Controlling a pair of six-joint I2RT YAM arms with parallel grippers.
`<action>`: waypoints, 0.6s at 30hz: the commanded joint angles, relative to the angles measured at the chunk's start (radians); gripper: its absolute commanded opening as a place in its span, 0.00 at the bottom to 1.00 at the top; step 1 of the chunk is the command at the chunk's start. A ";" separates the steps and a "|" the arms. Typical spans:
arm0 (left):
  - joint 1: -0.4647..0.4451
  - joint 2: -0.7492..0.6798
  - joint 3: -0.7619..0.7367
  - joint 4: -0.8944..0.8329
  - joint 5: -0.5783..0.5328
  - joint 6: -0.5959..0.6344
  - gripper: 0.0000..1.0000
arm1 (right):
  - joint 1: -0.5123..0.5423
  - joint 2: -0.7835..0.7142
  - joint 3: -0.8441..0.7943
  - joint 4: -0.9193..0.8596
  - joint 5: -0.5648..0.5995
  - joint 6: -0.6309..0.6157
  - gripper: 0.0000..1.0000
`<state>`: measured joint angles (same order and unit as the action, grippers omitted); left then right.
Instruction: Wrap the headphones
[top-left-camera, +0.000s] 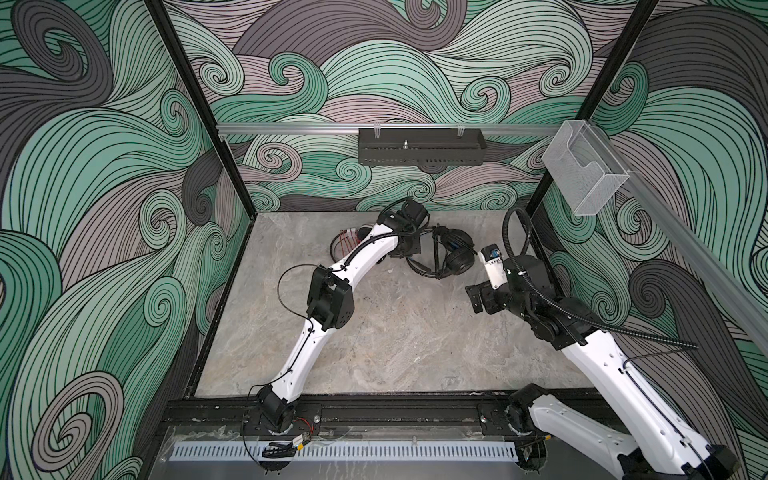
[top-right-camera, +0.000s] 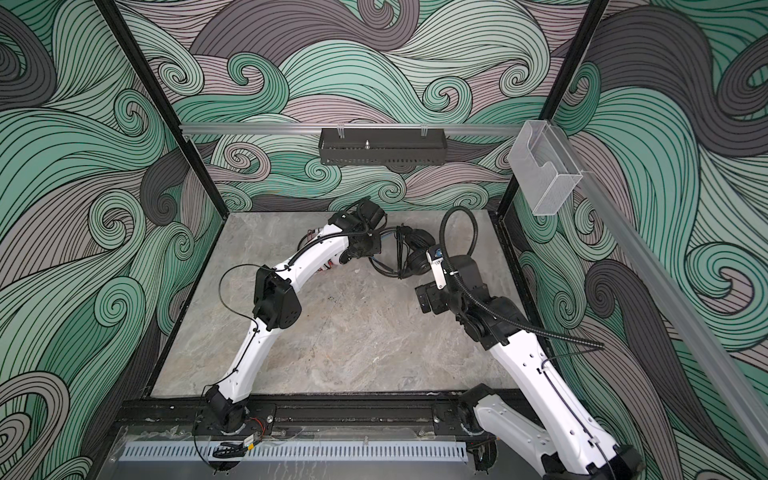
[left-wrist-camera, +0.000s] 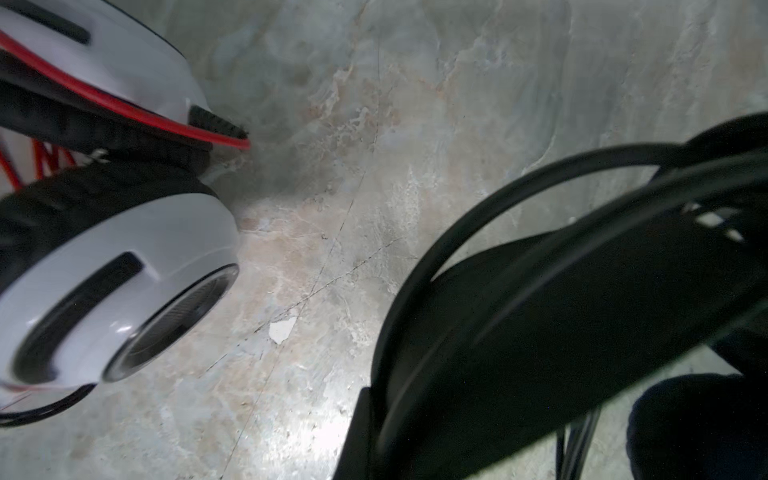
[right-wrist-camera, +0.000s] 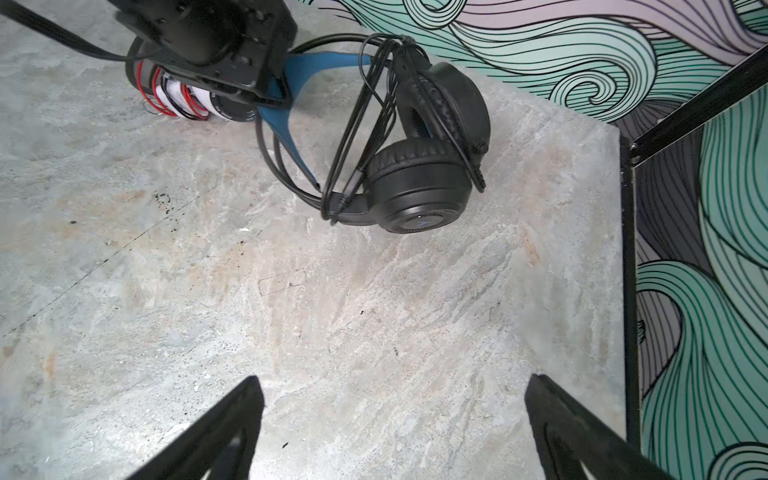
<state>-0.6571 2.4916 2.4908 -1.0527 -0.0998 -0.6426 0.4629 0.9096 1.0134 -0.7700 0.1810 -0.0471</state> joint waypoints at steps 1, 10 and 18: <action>0.004 -0.002 0.034 0.031 0.030 -0.029 0.00 | 0.006 -0.040 -0.024 0.005 0.000 0.019 0.99; 0.004 -0.002 -0.100 0.115 0.056 -0.057 0.00 | 0.012 -0.129 -0.097 0.063 -0.008 0.010 0.99; 0.004 0.038 -0.117 0.131 0.060 -0.086 0.09 | 0.018 -0.120 -0.048 0.067 0.019 -0.022 0.99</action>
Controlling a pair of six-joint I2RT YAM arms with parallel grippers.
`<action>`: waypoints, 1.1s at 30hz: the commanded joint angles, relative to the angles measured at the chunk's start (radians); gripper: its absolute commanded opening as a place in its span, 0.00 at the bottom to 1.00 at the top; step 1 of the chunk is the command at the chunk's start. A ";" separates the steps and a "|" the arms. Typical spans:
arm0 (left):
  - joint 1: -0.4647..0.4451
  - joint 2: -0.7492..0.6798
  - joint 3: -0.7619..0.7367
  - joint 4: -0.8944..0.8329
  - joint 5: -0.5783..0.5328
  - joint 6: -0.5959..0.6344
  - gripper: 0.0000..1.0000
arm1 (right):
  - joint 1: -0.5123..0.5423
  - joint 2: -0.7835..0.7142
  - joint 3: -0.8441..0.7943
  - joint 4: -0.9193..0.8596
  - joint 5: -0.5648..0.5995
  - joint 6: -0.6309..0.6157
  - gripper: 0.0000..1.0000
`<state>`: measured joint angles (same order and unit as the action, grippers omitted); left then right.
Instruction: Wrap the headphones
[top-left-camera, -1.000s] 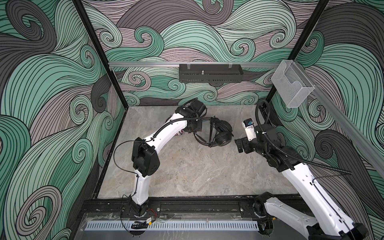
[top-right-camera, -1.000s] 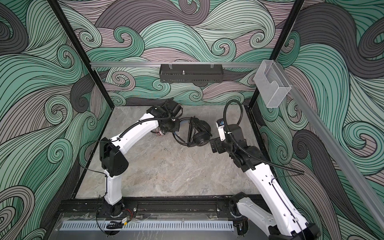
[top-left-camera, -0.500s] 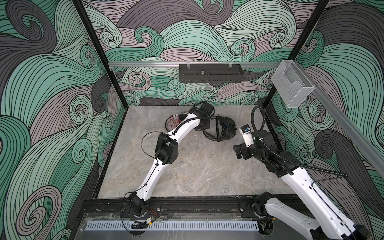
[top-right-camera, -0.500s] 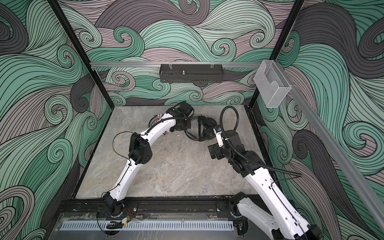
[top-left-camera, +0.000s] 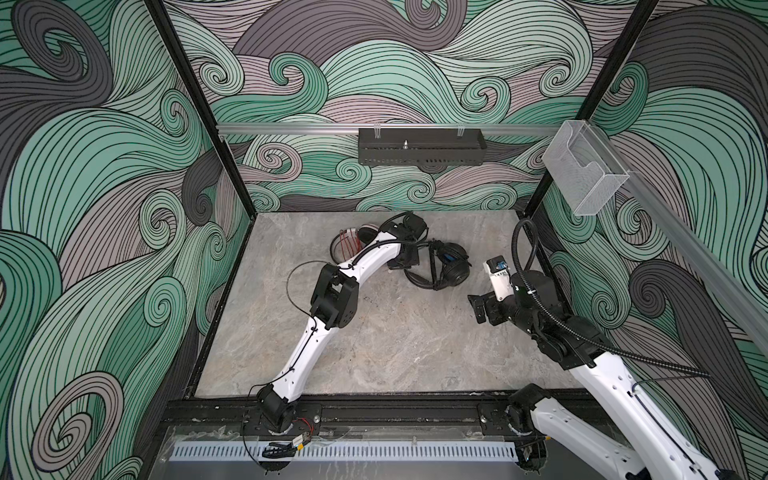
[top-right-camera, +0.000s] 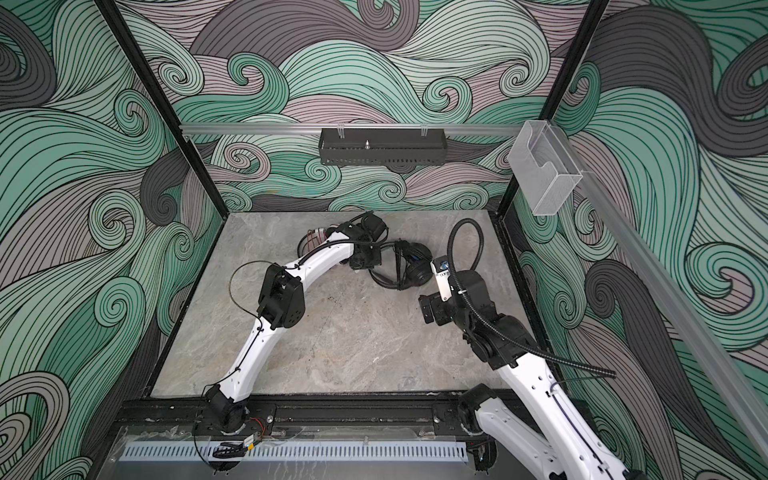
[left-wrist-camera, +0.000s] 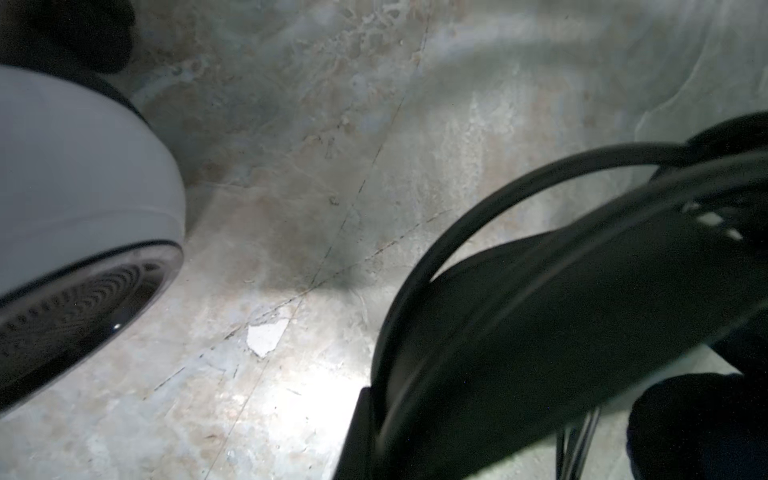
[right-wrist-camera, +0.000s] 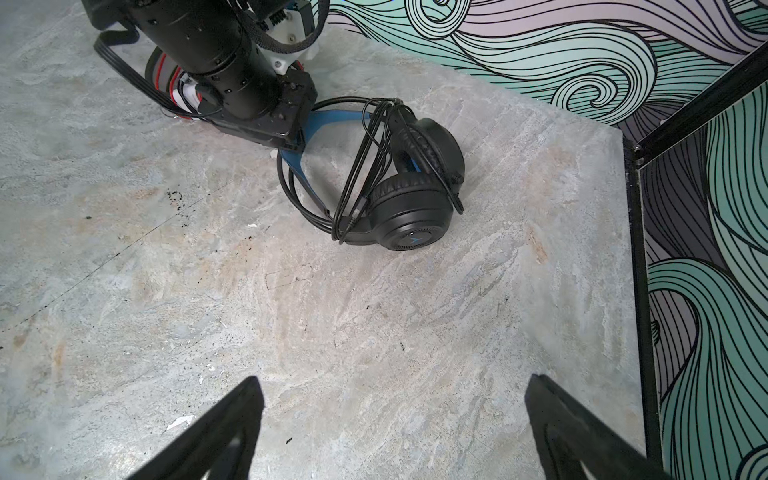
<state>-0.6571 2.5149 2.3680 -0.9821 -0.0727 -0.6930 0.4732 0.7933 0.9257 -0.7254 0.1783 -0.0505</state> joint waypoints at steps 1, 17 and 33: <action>0.004 0.012 0.001 0.065 0.033 -0.032 0.12 | 0.008 -0.005 0.045 0.023 0.025 -0.024 0.99; 0.003 -0.189 -0.093 0.043 0.122 0.106 0.72 | 0.002 -0.010 0.088 0.101 0.076 -0.003 0.99; -0.061 -1.386 -1.414 0.287 -0.255 0.116 0.99 | -0.243 0.048 -0.385 0.602 0.301 0.361 0.99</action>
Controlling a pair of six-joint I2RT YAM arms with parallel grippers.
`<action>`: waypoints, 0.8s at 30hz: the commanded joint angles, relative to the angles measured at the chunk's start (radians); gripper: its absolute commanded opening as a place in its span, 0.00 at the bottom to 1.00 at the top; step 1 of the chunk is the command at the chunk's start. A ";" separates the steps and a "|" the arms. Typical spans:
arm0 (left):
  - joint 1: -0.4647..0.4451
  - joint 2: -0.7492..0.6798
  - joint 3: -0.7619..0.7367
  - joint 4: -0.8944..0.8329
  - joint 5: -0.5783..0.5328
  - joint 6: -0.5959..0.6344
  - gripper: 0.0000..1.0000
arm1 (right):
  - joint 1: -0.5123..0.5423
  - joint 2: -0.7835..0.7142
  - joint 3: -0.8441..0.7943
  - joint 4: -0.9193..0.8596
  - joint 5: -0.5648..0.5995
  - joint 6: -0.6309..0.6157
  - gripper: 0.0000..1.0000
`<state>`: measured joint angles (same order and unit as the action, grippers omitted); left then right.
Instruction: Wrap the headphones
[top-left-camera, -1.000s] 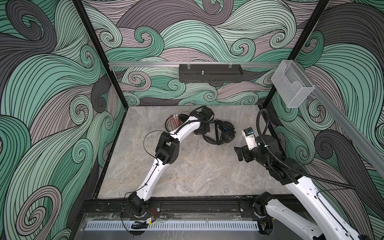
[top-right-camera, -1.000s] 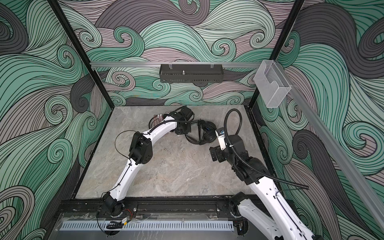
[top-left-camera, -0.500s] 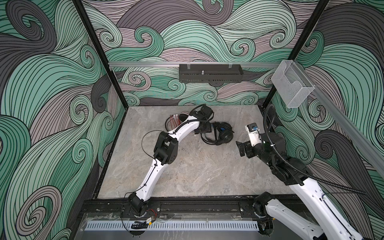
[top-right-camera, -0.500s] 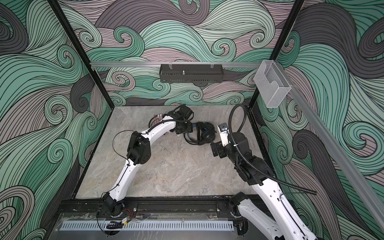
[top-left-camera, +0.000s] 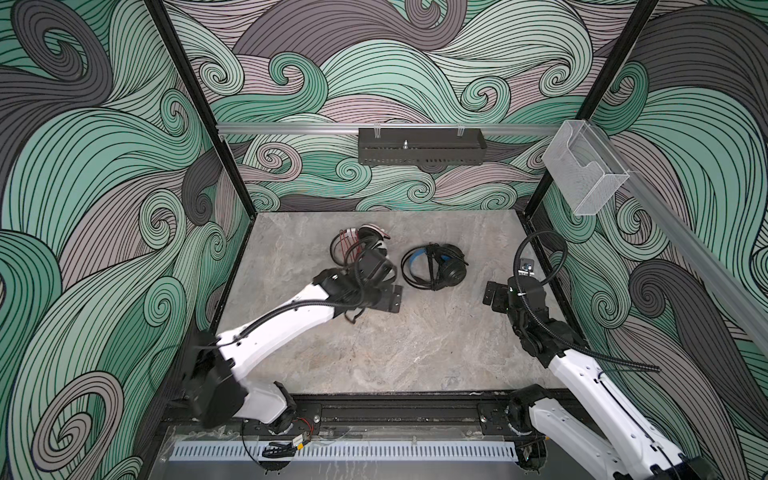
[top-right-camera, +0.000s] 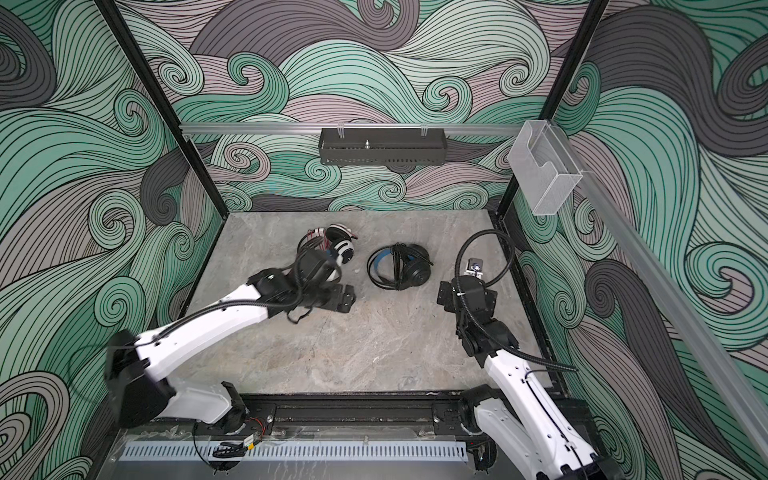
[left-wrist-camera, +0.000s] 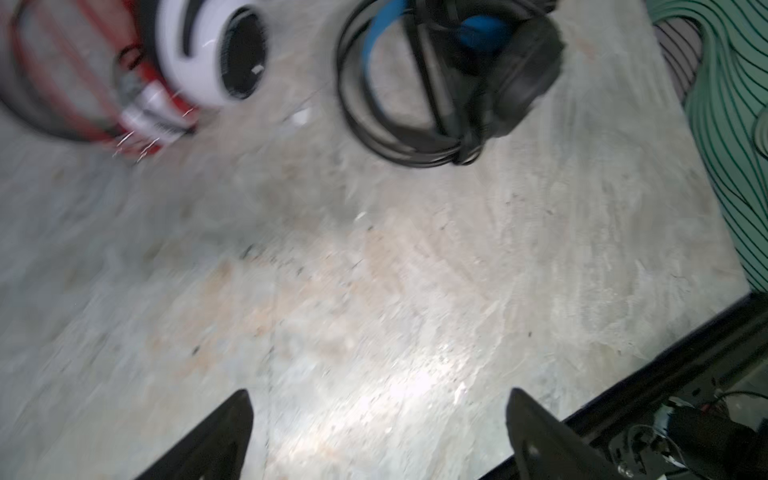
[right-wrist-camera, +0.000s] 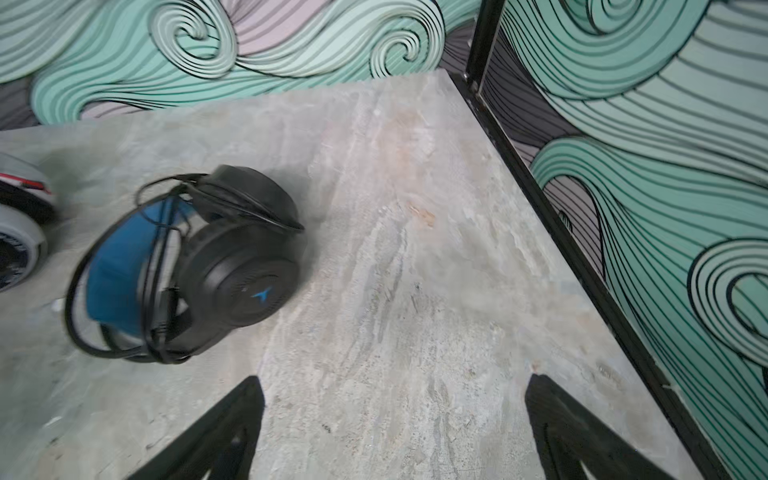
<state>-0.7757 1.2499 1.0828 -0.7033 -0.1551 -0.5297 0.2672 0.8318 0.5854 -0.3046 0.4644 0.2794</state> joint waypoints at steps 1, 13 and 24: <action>0.080 -0.203 -0.175 -0.016 -0.223 -0.056 0.99 | -0.064 0.016 -0.080 0.238 -0.002 0.010 0.99; 0.348 -0.642 -0.670 0.466 -0.462 0.444 0.99 | -0.209 0.320 -0.203 0.660 -0.216 -0.221 0.99; 0.589 -0.293 -0.722 0.946 -0.371 0.455 0.99 | -0.227 0.565 -0.111 0.862 -0.291 -0.253 0.99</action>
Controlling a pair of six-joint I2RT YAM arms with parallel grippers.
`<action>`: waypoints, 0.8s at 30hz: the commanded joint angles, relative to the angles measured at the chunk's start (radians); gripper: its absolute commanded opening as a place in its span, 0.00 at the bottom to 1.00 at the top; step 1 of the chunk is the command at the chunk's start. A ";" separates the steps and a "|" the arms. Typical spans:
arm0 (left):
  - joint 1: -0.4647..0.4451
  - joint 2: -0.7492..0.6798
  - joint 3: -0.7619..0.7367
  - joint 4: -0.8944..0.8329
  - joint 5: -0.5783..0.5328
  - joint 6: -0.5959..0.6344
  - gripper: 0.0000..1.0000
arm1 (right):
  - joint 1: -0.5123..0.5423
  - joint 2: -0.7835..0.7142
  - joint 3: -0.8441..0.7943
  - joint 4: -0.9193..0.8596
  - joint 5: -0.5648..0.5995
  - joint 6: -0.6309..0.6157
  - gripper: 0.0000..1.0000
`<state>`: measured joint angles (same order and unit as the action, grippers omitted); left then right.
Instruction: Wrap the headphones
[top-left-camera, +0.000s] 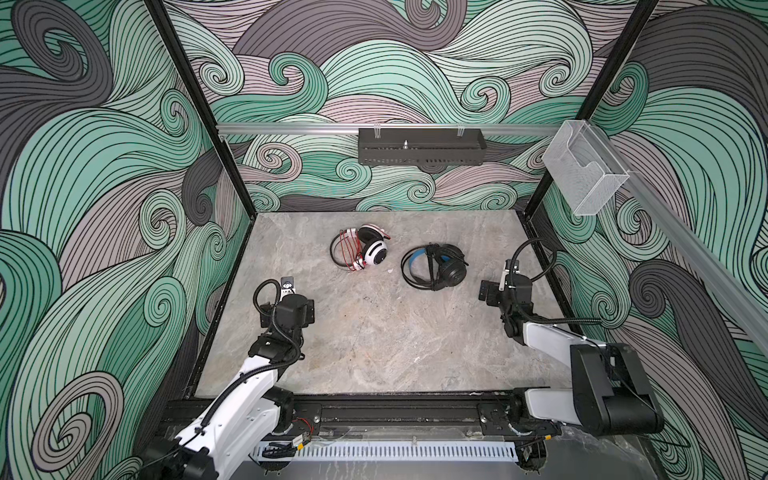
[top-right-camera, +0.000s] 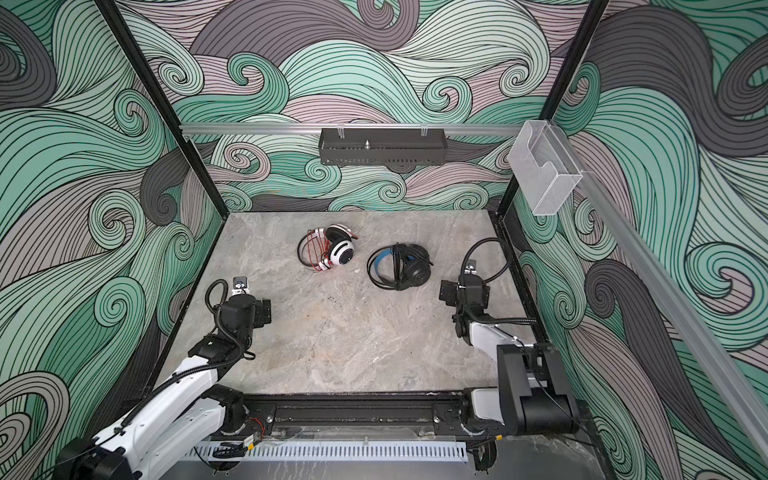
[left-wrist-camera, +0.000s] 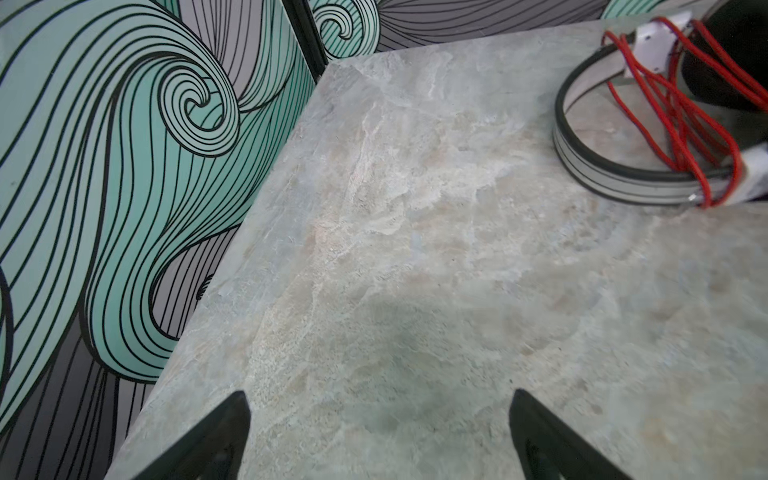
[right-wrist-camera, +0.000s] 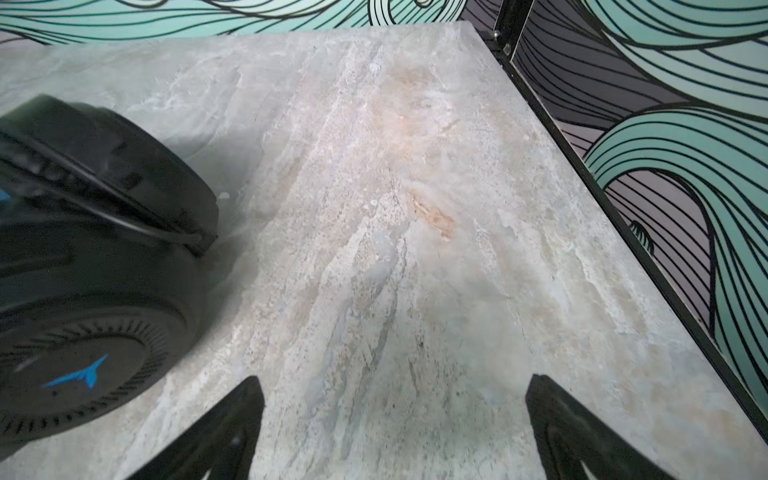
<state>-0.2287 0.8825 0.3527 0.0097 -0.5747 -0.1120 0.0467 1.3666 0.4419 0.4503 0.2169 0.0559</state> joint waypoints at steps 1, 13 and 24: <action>0.049 0.127 0.014 0.291 0.056 0.062 0.99 | -0.008 0.044 0.033 0.134 -0.027 -0.023 0.99; 0.169 0.512 0.082 0.641 0.251 0.106 0.99 | -0.015 0.188 -0.060 0.464 -0.067 -0.053 0.99; 0.244 0.638 0.109 0.659 0.263 0.012 0.99 | -0.008 0.170 -0.055 0.425 -0.065 -0.057 0.99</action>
<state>0.0105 1.5261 0.4061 0.6975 -0.2943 -0.0566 0.0338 1.5429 0.3920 0.8337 0.1566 0.0067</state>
